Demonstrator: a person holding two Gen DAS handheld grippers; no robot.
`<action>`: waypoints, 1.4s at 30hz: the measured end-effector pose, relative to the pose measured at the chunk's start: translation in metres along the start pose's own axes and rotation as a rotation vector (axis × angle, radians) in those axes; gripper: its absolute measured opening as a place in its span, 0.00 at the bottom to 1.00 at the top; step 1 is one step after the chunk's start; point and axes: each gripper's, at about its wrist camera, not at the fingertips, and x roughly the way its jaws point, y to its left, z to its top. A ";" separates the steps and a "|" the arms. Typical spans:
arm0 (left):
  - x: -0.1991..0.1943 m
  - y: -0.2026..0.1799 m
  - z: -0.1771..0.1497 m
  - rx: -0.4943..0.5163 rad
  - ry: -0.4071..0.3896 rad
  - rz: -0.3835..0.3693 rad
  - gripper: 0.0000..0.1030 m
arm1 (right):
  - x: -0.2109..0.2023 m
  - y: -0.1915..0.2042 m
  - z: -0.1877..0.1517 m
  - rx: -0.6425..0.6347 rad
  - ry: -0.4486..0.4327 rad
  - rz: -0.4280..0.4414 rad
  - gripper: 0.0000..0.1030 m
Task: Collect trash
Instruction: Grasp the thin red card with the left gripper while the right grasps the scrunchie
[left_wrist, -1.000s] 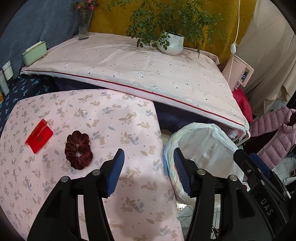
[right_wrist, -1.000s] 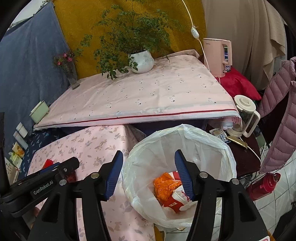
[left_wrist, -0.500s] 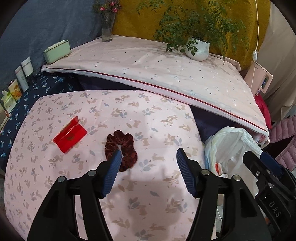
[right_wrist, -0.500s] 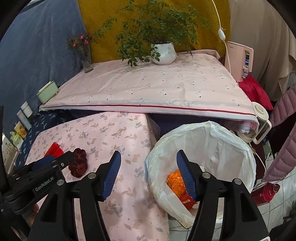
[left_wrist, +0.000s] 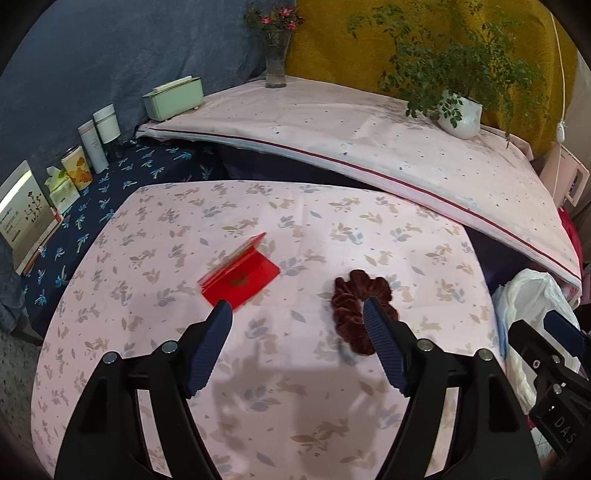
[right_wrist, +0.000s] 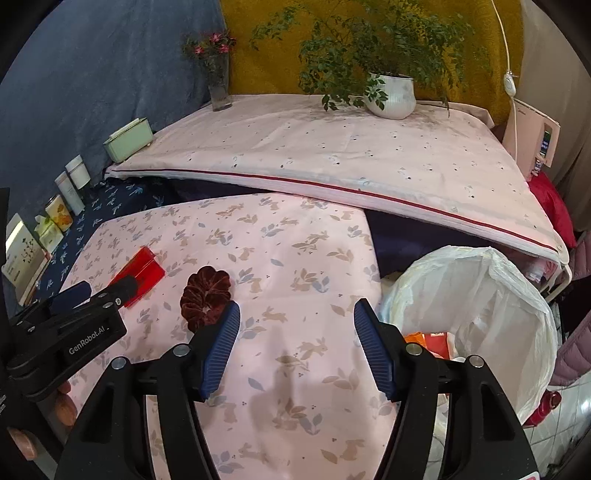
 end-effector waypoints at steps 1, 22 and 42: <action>0.002 0.006 0.000 -0.002 0.000 0.008 0.68 | 0.004 0.006 -0.001 -0.010 0.007 0.004 0.61; 0.086 0.089 0.007 0.003 0.055 0.069 0.70 | 0.104 0.092 -0.003 -0.085 0.144 0.043 0.64; 0.092 0.061 0.012 0.029 0.084 -0.083 0.02 | 0.129 0.090 -0.008 -0.069 0.180 0.057 0.31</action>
